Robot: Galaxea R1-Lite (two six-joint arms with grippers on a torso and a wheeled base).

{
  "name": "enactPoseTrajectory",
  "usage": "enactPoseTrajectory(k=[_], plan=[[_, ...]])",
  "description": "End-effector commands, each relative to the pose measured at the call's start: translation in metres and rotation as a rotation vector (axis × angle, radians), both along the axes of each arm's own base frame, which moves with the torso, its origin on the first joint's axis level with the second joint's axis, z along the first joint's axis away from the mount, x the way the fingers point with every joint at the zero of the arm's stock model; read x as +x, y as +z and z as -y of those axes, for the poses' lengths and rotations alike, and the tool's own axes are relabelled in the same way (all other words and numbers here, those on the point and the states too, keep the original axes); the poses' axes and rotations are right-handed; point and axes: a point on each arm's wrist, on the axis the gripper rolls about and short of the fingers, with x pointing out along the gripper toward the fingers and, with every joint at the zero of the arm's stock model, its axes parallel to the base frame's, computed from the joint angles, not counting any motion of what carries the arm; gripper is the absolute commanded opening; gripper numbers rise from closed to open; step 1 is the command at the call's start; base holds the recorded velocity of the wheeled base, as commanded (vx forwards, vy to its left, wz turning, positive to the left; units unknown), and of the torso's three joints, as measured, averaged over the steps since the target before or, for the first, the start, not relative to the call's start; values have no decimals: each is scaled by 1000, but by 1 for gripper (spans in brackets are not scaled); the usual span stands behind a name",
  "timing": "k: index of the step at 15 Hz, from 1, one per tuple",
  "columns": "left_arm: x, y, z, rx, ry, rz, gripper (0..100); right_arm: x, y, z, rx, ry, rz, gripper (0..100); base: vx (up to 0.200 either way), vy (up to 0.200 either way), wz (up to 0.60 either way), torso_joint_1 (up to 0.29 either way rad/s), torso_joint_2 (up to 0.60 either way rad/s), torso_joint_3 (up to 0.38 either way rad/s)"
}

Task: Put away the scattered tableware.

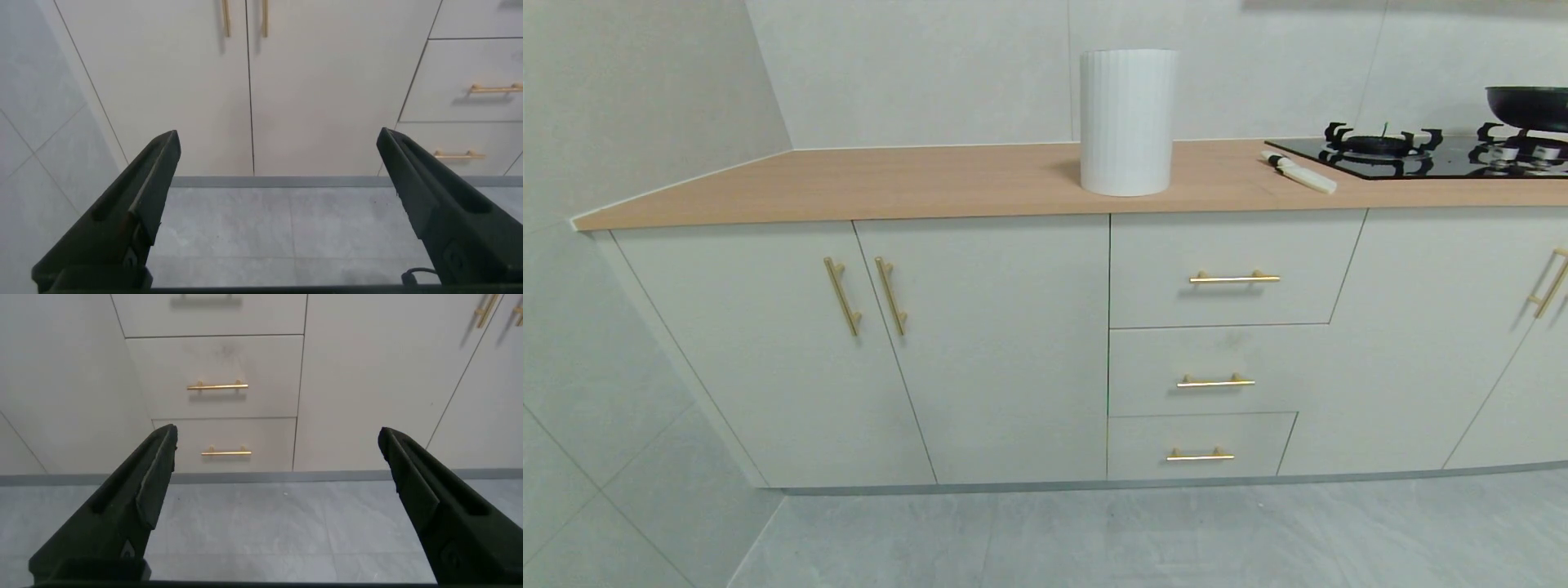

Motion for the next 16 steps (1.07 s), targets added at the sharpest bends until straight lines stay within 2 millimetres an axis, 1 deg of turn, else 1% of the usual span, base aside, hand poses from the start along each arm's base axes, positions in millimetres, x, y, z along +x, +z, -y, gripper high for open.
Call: enactPoseTrajectory(k=[1,7,16], plan=[[0,0,0,6,1,-1,100,0,0,0,-1,2,-5,100,0,0,0,0,0,0],[0,0,0,18,-3,-1,100,0,0,0,4,-1,-7,100,0,0,0,0,0,0],[0,0,0,12,-3,1,100,0,0,0,11,-6,-7,100,200,0,0,3,2,1]])
